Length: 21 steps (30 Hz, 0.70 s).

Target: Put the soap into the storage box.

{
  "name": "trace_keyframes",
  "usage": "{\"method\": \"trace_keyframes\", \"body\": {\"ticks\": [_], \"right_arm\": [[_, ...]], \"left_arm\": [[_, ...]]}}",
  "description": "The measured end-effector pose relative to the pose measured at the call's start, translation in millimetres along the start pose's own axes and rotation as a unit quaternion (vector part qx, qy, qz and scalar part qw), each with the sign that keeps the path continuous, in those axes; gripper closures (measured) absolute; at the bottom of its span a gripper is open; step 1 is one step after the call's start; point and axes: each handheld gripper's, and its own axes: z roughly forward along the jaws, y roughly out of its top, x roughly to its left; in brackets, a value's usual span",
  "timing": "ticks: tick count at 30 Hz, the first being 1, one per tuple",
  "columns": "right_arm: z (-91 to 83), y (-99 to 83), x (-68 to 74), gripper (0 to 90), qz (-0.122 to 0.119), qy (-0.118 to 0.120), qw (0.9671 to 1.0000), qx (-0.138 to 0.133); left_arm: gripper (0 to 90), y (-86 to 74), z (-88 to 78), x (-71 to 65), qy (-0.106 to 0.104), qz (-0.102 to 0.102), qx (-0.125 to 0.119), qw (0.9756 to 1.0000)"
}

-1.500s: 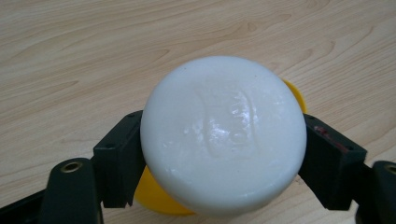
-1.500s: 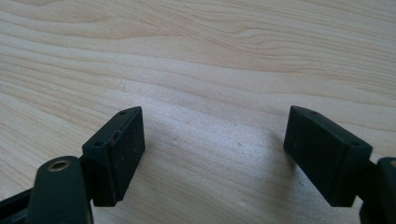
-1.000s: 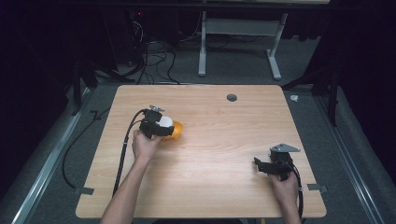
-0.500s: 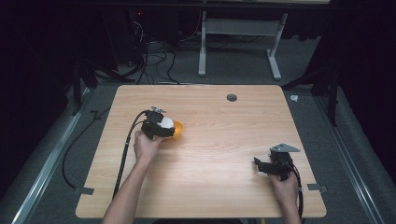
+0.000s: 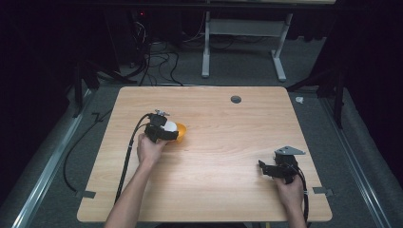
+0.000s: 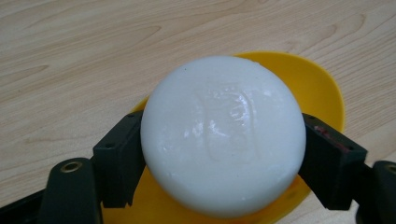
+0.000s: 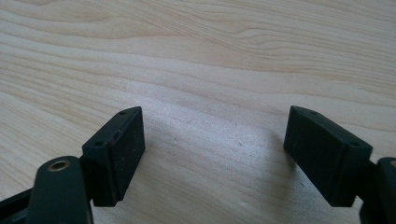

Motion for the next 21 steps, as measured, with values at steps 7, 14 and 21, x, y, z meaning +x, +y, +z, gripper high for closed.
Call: {"method": "trace_keyframes", "body": {"ticks": [7,14,21], "right_arm": [[0.0,0.0,0.1,21.2,-0.001,0.0,1.0,0.0],[0.0,0.0,0.1,21.2,-0.001,0.0,1.0,0.0],[0.0,0.0,0.1,21.1,0.0,0.0,1.0,0.0]], "left_arm": [[24.5,2.4,-7.7,3.1,-0.012,-0.006,-0.023,0.9996],[21.7,1.1,-13.4,4.5,-0.008,0.0,-0.027,0.9996],[21.3,0.4,-19.2,5.7,-0.008,-0.003,-0.041,0.9991]]}}
